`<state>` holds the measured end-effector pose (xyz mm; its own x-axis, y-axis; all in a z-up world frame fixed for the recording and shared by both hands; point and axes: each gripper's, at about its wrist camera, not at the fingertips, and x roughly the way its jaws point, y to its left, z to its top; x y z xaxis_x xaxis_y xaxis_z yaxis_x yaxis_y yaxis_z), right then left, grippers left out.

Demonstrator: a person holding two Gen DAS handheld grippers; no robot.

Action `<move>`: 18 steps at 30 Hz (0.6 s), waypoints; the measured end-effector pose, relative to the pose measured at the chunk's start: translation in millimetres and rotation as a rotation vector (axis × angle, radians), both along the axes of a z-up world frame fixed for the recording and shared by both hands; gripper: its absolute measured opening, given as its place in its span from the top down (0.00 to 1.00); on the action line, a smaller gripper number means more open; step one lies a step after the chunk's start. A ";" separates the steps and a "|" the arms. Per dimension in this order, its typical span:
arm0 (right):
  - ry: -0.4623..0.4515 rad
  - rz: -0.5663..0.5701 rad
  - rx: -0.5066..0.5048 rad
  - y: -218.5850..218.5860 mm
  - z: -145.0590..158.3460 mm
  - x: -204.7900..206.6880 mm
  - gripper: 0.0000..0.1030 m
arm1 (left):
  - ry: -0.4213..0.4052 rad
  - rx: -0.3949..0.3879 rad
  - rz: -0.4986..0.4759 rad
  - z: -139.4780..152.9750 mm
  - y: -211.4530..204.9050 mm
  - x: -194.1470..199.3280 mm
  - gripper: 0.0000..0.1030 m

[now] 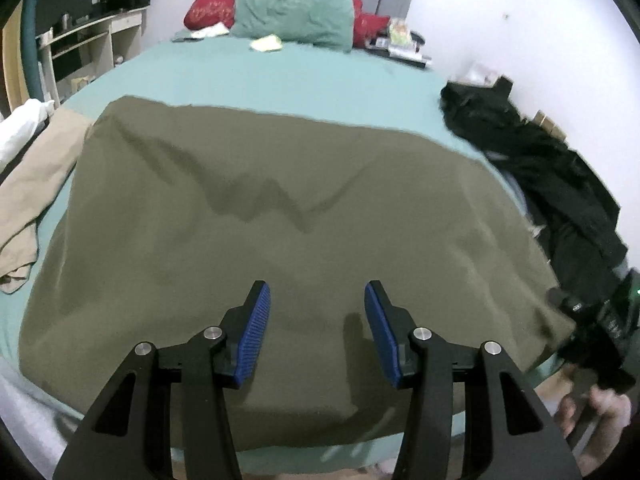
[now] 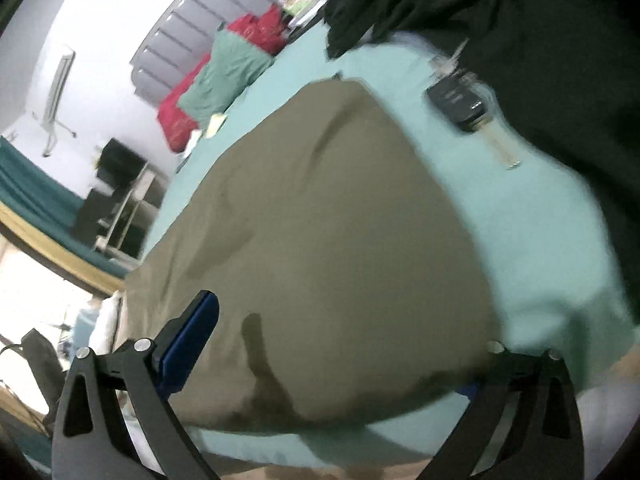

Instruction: Fold large clothes

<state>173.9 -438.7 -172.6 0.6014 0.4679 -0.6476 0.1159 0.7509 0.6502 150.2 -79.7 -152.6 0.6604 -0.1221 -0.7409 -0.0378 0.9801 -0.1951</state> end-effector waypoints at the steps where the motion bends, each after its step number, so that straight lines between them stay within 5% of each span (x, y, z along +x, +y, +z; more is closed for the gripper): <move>1: 0.001 0.008 -0.008 5.6 0.3 1.8 0.00 | -0.005 -0.008 -0.009 0.0 -2.2 2.4 0.49; 6: -0.038 0.006 0.089 11.8 -2.6 10.1 0.00 | 0.101 0.049 -0.056 -47.3 -16.4 11.8 0.49; 10: -0.113 0.037 0.185 19.5 3.6 13.7 0.03 | 0.074 0.092 -0.039 -51.5 -22.1 11.9 0.49; 12: -0.139 0.035 0.230 22.3 7.4 18.6 0.33 | 0.093 0.110 -0.036 -49.5 -25.0 17.0 0.49; 14: -0.155 0.049 0.213 26.6 14.8 27.1 0.51 | 0.122 0.110 -0.027 -40.2 -26.9 24.5 0.49; 18: -0.133 0.029 0.130 34.1 21.8 31.6 0.50 | 0.035 0.060 -0.022 -10.9 -15.9 36.0 0.49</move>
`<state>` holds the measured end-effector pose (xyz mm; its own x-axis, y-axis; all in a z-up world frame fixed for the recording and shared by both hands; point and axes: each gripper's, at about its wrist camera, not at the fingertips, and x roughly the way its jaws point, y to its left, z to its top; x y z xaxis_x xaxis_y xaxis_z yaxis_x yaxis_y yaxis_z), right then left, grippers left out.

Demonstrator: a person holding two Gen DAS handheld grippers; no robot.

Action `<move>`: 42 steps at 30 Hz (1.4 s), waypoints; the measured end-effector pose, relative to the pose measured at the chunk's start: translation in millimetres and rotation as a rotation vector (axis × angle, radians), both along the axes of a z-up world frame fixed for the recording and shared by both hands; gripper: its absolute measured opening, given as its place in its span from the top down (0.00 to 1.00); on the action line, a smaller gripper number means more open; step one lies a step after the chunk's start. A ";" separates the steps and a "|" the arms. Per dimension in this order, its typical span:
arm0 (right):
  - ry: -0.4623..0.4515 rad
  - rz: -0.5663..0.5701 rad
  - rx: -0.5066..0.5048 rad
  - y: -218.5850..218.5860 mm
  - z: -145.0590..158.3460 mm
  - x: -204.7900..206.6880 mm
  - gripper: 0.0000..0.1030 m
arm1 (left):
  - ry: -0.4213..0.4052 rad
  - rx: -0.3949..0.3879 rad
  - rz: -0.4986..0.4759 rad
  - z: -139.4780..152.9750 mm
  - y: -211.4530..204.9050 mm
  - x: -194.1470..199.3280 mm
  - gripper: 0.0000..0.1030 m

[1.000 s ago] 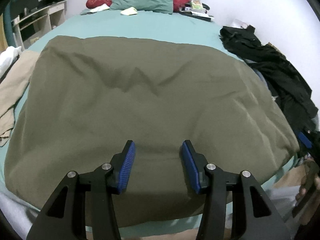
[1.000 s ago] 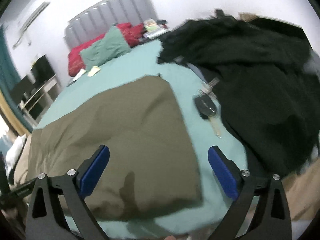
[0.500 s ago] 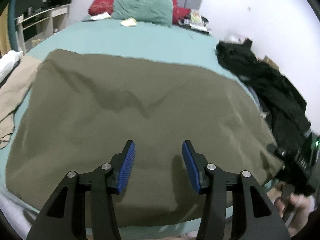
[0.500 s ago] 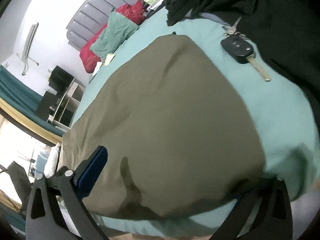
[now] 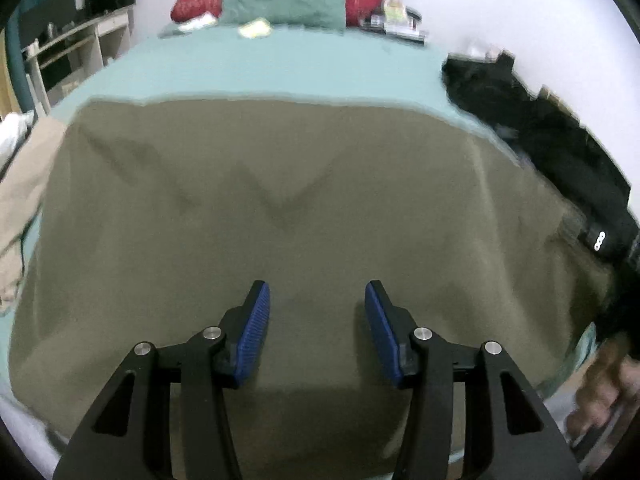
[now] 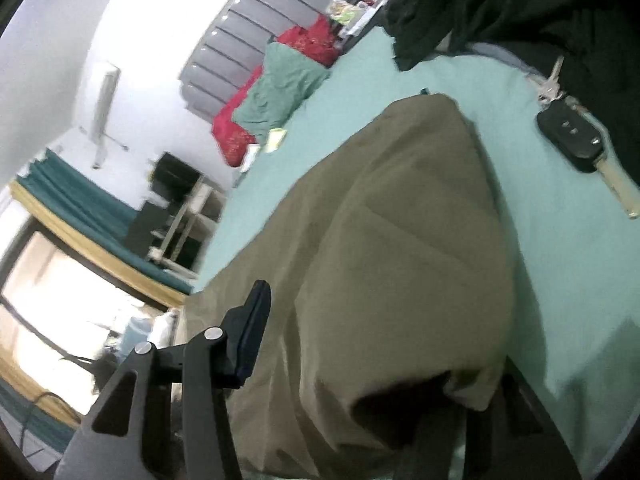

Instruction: Fold large clothes

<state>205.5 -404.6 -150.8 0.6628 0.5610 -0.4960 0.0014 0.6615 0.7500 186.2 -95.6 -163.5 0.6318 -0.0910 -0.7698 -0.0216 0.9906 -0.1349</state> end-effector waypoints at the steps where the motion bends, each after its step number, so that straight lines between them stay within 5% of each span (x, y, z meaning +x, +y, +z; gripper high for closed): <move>1: 0.019 -0.024 -0.029 -1.3 -3.5 -1.7 0.50 | -0.021 -0.006 0.000 3.9 0.9 4.2 0.49; 5: 0.138 -0.096 -0.091 -18.8 -28.1 -9.6 0.37 | -0.008 0.015 0.029 -1.2 0.2 39.1 0.49; 7: 0.100 -0.077 -0.040 -28.8 -35.9 -17.8 0.39 | 0.012 0.015 0.065 -8.5 7.2 52.3 0.49; 13: 0.021 -0.089 -0.124 -16.3 -32.8 -29.7 0.35 | 0.100 0.023 0.071 -35.8 19.2 80.3 0.49; 16: -0.008 -0.055 -0.115 1.2 -32.1 -14.8 0.07 | 0.089 0.040 0.069 -43.4 14.8 83.9 0.49; 18: -0.009 -0.005 -0.121 14.9 -32.0 0.0 0.00 | 0.081 0.051 0.072 -47.1 14.1 82.5 0.49; 22: -0.009 -0.029 0.046 10.2 -35.4 13.1 0.00 | 0.073 0.044 0.082 -49.7 16.7 78.7 0.49; 23: -0.028 -0.023 0.109 8.9 -36.5 14.8 0.02 | 0.070 0.045 0.083 -49.8 16.1 77.8 0.49; 26: 0.012 0.006 0.182 16.8 -44.4 25.2 0.60 | 0.062 0.067 0.088 -51.0 14.0 73.0 0.49; 32: -0.066 0.061 0.108 33.3 -13.9 29.3 0.74 | 0.062 0.069 0.089 -50.9 15.0 76.5 0.49; 42: -0.207 0.145 -0.078 90.5 71.4 26.7 0.77 | 0.116 0.065 0.079 -45.9 21.0 74.4 0.49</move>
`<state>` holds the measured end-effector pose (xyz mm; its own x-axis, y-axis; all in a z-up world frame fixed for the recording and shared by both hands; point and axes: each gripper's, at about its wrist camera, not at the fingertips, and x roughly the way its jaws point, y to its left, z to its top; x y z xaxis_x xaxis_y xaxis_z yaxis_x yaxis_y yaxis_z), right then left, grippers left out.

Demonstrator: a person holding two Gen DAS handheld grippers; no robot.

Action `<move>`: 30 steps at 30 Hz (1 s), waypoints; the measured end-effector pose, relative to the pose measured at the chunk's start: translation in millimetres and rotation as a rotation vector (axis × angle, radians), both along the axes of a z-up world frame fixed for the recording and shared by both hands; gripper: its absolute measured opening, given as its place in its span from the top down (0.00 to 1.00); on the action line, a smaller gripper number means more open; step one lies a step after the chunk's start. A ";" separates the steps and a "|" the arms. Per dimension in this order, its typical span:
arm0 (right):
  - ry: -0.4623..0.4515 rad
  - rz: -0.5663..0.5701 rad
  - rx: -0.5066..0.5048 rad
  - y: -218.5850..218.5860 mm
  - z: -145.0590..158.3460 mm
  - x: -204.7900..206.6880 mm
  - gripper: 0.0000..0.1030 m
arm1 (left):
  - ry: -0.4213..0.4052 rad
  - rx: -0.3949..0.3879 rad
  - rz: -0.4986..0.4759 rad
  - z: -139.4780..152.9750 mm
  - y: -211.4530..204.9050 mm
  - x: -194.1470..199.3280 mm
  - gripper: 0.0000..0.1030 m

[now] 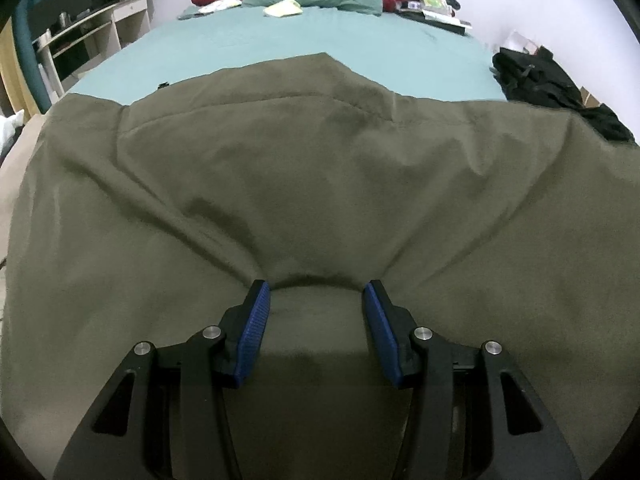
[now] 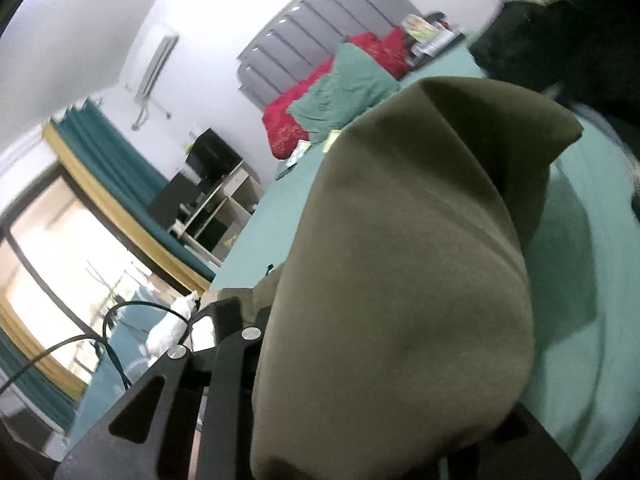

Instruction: Fold large clothes

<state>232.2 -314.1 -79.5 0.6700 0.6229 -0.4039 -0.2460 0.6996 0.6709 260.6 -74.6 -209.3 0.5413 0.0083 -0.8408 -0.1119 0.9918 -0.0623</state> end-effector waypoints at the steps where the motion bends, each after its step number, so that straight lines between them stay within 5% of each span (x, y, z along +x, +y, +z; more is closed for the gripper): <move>1: -0.017 0.006 -0.031 6.9 4.8 -2.2 0.77 | 0.010 -0.008 -0.005 2.3 2.6 -1.6 0.49; 18: -0.108 0.115 -0.431 107.0 34.4 -3.3 0.77 | -0.092 -0.087 -0.047 65.6 119.6 -47.4 0.49; 30: -0.107 0.246 -0.680 204.3 14.0 -1.9 0.77 | -0.150 -0.011 0.039 74.5 213.3 -83.8 0.49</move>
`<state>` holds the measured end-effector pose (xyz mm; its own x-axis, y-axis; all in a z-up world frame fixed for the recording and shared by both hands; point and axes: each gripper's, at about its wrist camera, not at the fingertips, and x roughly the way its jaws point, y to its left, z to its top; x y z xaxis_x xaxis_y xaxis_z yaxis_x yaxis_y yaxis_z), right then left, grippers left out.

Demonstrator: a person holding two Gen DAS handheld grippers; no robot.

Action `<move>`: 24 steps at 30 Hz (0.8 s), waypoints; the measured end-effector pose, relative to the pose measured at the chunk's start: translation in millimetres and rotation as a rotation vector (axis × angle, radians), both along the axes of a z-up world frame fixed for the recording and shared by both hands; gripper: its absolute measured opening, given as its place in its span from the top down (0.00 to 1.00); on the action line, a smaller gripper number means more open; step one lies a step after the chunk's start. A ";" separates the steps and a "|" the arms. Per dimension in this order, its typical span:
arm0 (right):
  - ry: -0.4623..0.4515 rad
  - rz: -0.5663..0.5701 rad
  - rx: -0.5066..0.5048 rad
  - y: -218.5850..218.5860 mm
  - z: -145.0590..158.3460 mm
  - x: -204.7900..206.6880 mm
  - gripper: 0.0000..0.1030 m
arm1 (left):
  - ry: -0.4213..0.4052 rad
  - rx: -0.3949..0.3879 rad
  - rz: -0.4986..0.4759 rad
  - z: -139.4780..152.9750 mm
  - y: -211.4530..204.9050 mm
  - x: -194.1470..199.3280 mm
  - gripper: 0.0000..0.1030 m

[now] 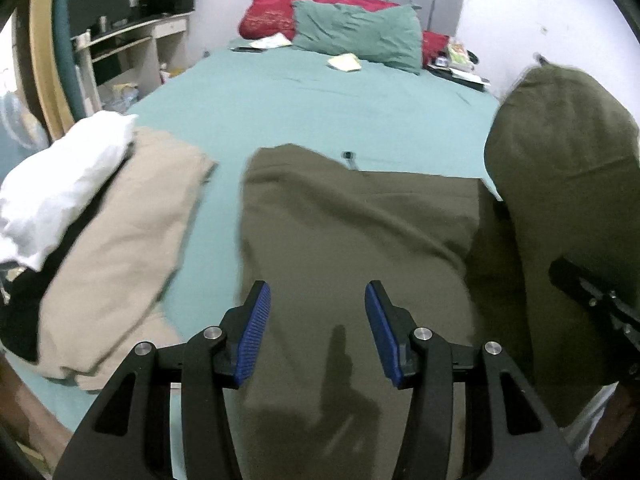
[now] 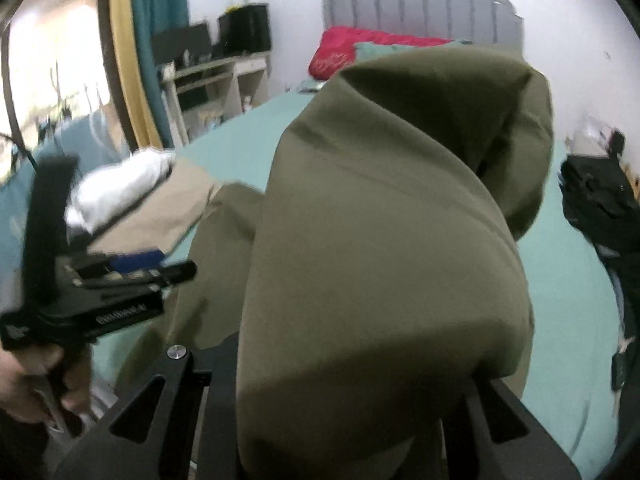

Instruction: Fold large clothes

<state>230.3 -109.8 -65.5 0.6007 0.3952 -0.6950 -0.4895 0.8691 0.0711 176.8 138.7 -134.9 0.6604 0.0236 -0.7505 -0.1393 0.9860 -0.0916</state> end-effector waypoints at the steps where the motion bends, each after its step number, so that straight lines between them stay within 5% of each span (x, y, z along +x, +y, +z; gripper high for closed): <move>1: 0.002 0.015 -0.028 9.8 -3.9 -0.5 0.77 | 0.002 0.003 0.004 -2.2 6.9 -2.9 0.49; 7: 0.063 0.148 -0.187 58.7 -33.2 -6.5 0.67 | 0.037 -0.011 0.039 -20.3 46.4 -12.5 0.49; 15: 0.162 0.339 -0.142 97.4 -62.7 -20.7 0.12 | 0.066 -0.092 0.118 -25.5 80.9 -23.2 0.49; 20: 0.168 0.402 -0.158 113.5 -78.7 -42.8 0.04 | 0.059 -0.148 0.128 -26.1 87.9 -25.0 0.49; 24: 0.077 0.473 -0.223 113.3 -79.8 -76.3 0.03 | 0.007 -0.185 0.103 -18.0 87.7 -26.4 0.49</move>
